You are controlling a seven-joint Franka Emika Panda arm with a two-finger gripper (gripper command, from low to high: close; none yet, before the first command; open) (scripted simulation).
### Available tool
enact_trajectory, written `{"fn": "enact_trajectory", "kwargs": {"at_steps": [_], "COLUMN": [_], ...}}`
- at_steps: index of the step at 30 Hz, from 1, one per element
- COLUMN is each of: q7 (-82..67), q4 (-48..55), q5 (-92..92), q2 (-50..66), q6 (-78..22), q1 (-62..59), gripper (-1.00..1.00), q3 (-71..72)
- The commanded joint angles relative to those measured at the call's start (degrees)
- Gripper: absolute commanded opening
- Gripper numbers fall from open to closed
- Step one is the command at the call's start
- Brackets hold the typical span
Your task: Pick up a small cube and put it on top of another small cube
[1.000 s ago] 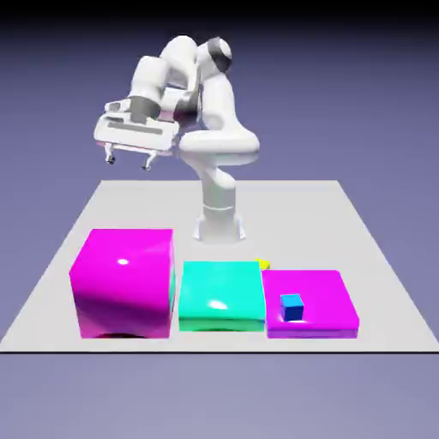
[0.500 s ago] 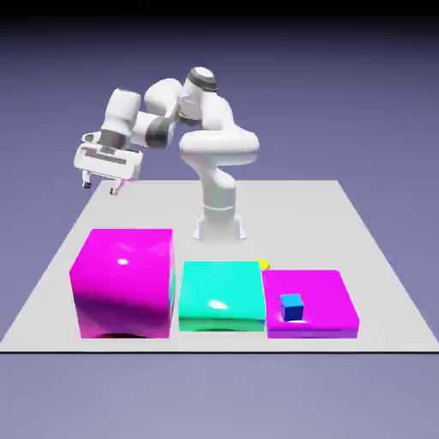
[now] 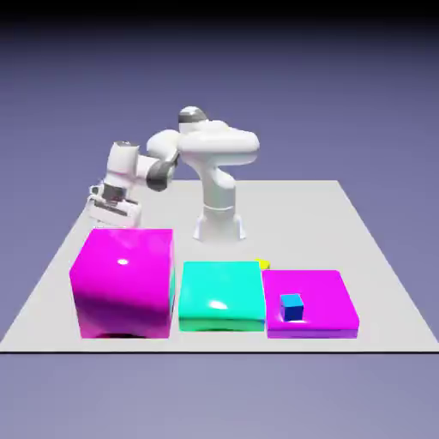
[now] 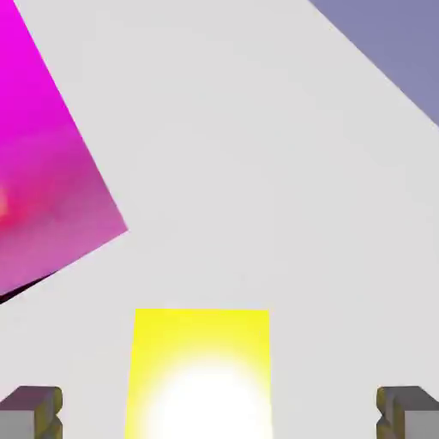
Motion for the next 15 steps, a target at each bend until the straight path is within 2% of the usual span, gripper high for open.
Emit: {"fn": "enact_trajectory", "kwargs": {"at_steps": [1,6,7,13,15], "q7": [0.0,1.0,1.0,0.0,-1.5], "q4": [0.0,6.7,6.7,0.0,1.9], "q5": [0.0,-10.6,-10.6,0.0,2.5], "q2": [0.0,-2.0,-2.0,0.0,0.1], "q6": [0.0,4.2,4.2,0.0,-0.8], "q1": [0.0,5.0,5.0,0.0,0.8], "gripper": [0.00,0.00,-1.00,-1.00,-1.00], "q3": [0.0,-10.2,-10.2,0.0,-0.4]}}
